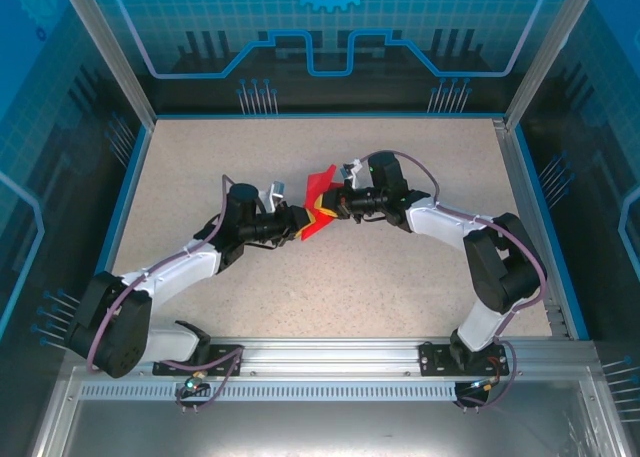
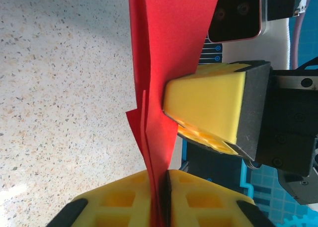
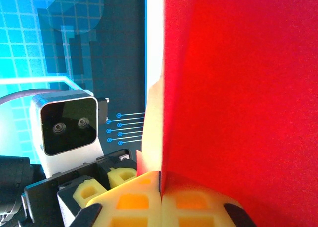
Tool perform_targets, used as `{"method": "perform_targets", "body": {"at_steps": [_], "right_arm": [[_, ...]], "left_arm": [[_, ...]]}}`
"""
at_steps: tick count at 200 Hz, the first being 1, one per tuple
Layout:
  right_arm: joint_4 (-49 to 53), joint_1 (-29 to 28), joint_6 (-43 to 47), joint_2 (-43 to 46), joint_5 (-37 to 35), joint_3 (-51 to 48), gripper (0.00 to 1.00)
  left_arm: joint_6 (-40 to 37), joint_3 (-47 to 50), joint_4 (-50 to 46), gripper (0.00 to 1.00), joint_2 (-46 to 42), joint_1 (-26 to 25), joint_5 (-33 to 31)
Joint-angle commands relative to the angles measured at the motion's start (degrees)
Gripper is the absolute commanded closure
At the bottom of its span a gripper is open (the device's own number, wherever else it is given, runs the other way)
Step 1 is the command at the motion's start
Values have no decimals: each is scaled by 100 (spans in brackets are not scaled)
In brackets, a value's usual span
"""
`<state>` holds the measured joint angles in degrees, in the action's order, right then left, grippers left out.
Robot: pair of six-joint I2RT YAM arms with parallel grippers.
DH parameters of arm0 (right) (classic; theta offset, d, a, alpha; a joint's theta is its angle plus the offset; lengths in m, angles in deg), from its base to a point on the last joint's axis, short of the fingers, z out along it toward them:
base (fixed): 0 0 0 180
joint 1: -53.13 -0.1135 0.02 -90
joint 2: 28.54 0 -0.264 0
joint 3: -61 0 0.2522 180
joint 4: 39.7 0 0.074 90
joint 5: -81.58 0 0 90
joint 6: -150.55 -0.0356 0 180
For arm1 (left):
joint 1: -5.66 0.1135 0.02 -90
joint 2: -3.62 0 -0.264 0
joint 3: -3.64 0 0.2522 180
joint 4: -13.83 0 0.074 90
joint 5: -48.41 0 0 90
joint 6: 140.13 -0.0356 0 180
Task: Fold a paper plane with a square sheet of paper (pick it up from the middle)
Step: Turn over the paper at the center of the table.
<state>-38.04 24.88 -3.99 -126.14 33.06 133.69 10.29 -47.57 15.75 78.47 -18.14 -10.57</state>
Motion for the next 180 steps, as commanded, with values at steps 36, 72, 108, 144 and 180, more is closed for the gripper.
{"method": "perform_targets", "body": {"at_steps": [36, 72, 108, 144, 180], "right_arm": [[-52, 98, 11, 67, 144, -50, 93], [678, 181, 512, 150, -73, 108, 72], [1727, 521, 1256, 475, -462, 180, 59], [2487, 850, 1833, 735, -825, 225, 56], [2838, 1186, 2124, 933, -973, 193, 55]], "left_arm": [[-485, -293, -514, 93, -49, 43, 123], [-1380, -723, -1607, 95, -140, 49, -40], [-3171, -1912, -4198, 95, -92, -3, -1389], [-4521, -3126, -6235, 95, 502, -695, -4353], [-5177, -3848, -6964, 95, 1359, -1572, -6781]]}}
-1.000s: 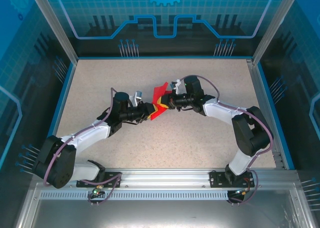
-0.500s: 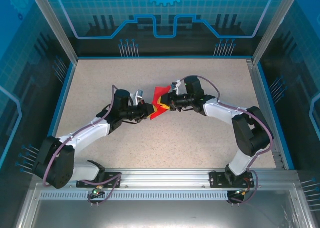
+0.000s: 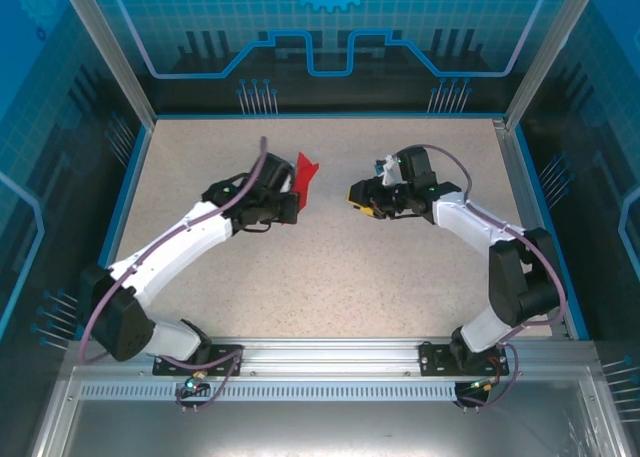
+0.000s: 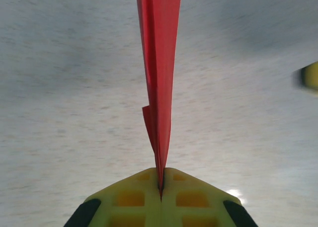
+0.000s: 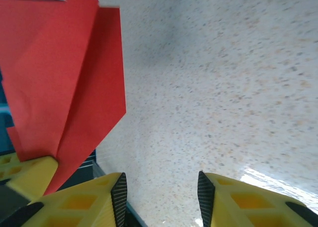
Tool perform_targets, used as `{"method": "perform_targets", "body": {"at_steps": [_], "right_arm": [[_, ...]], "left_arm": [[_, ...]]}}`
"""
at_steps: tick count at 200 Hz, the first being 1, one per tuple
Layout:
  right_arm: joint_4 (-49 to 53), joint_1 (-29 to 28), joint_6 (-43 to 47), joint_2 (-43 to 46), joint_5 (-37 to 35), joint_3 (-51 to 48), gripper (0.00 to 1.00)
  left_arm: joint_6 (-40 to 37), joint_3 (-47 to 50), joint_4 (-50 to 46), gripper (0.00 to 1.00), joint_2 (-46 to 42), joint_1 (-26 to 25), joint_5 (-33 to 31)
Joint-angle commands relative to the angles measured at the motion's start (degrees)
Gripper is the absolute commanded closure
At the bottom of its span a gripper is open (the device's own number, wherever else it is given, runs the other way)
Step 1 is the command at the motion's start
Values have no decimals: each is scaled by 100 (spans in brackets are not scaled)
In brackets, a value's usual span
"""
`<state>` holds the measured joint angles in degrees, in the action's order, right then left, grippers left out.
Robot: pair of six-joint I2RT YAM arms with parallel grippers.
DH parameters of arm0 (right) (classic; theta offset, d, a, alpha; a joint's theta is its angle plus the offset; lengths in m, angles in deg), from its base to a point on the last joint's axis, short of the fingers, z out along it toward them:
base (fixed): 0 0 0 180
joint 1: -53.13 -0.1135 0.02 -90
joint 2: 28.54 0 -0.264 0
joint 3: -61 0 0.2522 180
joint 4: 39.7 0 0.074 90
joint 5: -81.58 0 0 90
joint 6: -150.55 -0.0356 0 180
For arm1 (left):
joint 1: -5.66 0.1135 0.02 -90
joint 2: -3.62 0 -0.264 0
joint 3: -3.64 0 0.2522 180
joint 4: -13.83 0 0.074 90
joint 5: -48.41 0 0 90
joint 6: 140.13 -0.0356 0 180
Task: Fold a paper plane with a square sheet of paper (pick it up from the middle)
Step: Turn over the paper at the center of the table.
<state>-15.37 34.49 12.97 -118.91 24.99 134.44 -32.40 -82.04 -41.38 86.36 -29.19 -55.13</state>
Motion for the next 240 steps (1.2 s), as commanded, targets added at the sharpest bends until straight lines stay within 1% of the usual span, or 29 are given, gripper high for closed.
{"method": "perform_targets", "body": {"at_steps": [1, 21, 51, 65, 100, 135, 156, 174, 199, 217, 227, 240], "right_arm": [[579, 231, 435, 216, -167, 116, 55], [659, 427, 534, 325, -168, 67, 54], [735, 736, 626, 444, -78, 11, 54], [771, 856, 680, 497, -34, 14, 53], [811, 977, 732, 529, 161, 33, 51], [737, 977, 716, 503, 261, -7, 51], [727, 966, 723, 494, 288, -28, 51], [723, 958, 723, 486, 308, -60, 50], [749, 899, 739, 455, 345, -40, 50], [812, 833, 783, 441, 340, -23, 50], [873, 800, 823, 433, 306, -23, 50], [1036, 710, 931, 410, 208, -20, 50]], "left_arm": [[-924, -423, -1273, 95, 600, -490, -2384], [-1247, -604, -1401, 95, 1116, -931, -3491], [-1770, -692, -1218, 95, 1935, -1568, -4519], [-1932, -712, -1087, 95, 2280, -1831, -4758], [-2119, -662, -741, 93, 2950, -2270, -4677], [-2415, -430, -131, 89, 3247, -2679, -4120], [-2405, -385, -70, 86, 3393, -2792, -3931], [-2314, -367, -59, 80, 3360, -2834, -3703], [-2151, -299, 9, 70, 3153, -2834, -3023], [-1986, -228, 75, 57, 2833, -2809, -2401], [-1862, -192, 114, 51, 2536, -2771, -1920], [-1650, -164, 153, 45, 2071, -2623, -1104]]}}
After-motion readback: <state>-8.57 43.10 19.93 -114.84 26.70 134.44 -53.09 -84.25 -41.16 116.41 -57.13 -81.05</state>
